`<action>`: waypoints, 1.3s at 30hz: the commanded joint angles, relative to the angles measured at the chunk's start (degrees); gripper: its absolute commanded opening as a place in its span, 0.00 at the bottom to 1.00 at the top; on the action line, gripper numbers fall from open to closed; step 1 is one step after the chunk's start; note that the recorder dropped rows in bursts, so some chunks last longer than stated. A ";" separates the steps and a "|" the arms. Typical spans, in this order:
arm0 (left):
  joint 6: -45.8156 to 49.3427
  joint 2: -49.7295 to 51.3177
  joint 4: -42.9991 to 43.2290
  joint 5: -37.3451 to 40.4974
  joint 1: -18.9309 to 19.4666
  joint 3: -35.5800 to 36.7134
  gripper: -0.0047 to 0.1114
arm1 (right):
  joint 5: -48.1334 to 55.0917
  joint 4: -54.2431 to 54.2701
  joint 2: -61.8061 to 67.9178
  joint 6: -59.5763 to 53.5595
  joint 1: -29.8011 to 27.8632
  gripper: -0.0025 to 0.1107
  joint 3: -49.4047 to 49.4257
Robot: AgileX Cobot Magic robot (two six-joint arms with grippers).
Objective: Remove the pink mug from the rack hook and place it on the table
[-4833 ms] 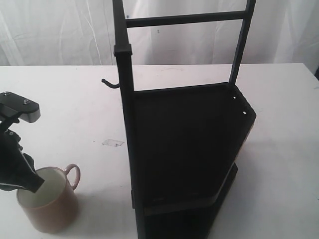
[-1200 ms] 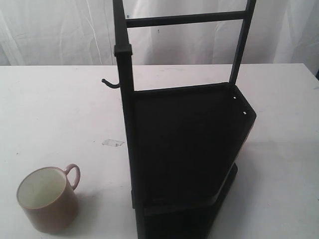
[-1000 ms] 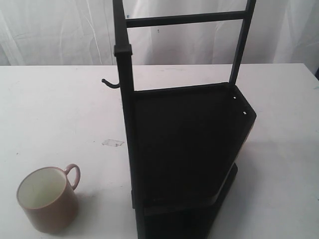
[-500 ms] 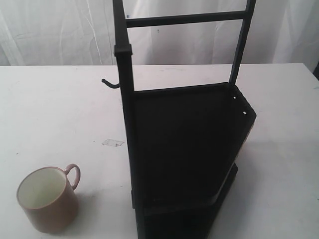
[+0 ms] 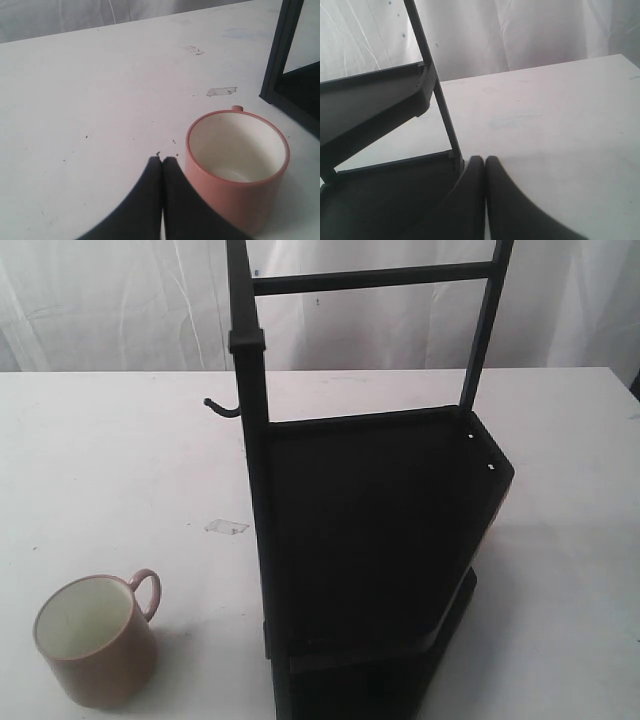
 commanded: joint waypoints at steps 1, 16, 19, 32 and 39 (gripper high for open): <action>-0.08 -0.29 -0.28 0.23 0.11 0.28 0.04 | -0.18 -0.30 -0.38 -0.01 0.03 0.02 0.07; -0.08 -0.29 -0.28 0.23 0.11 0.28 0.04 | -0.18 -0.30 -0.38 -0.01 0.03 0.02 0.07; -0.08 -0.29 -0.28 0.23 0.11 0.28 0.04 | -0.18 -0.30 -0.38 -0.01 0.03 0.02 0.07; 1.07 -0.29 -0.13 0.23 0.11 0.28 0.04 | -0.18 -0.30 -0.38 -0.01 0.03 0.02 0.07; 1.07 -0.29 -0.13 0.23 0.11 0.28 0.04 | -0.18 -0.30 -0.38 -0.01 0.03 0.02 0.07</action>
